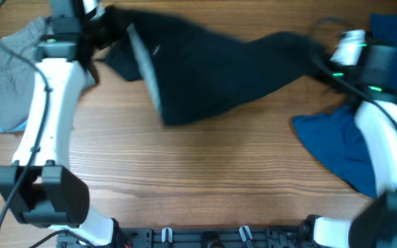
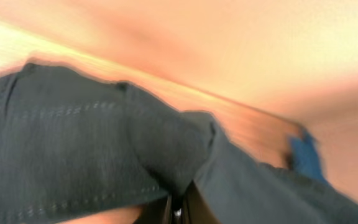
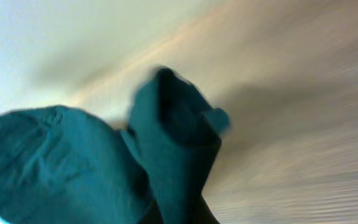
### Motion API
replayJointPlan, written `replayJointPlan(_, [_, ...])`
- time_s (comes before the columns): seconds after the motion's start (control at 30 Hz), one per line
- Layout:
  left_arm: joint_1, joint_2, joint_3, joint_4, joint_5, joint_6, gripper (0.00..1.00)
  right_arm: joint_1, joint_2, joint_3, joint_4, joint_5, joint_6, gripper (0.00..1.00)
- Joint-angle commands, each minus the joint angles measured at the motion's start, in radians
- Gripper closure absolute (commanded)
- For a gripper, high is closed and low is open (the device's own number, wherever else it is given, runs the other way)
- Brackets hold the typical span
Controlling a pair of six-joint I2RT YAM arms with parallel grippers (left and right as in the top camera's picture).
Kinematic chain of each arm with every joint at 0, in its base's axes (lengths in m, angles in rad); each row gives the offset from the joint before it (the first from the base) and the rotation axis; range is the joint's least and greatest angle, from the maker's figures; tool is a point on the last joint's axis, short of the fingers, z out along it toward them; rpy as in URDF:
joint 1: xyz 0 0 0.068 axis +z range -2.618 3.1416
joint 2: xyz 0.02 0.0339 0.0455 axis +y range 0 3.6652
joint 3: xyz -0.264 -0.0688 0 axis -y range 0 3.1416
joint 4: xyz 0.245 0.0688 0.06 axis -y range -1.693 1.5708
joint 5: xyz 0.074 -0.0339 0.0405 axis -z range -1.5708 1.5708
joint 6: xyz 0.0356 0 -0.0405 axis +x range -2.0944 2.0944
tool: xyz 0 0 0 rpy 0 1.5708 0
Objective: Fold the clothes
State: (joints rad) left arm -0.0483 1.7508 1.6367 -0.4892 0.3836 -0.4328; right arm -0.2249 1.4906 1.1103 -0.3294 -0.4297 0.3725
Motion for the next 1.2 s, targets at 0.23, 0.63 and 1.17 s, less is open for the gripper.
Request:
replayJointPlan(0.23, [0.100, -0.006, 0.017, -0.361, -0.142, 0.034, 0.96, -0.197, -0.163, 0.040, -0.529, 0.017, -0.105, 0.95])
replayJointPlan(0.63, [0.184, 0.130, 0.016, -0.728, -0.140, 0.144, 0.92, 0.029, 0.069, -0.057, -0.666, 0.023, -0.186, 0.89])
replayJointPlan(1.17, [-0.133, 0.133, -0.309, -0.817, 0.084, 0.076, 0.07, 0.071, 0.069, 0.051, -0.451, 0.246, -0.058, 0.85])
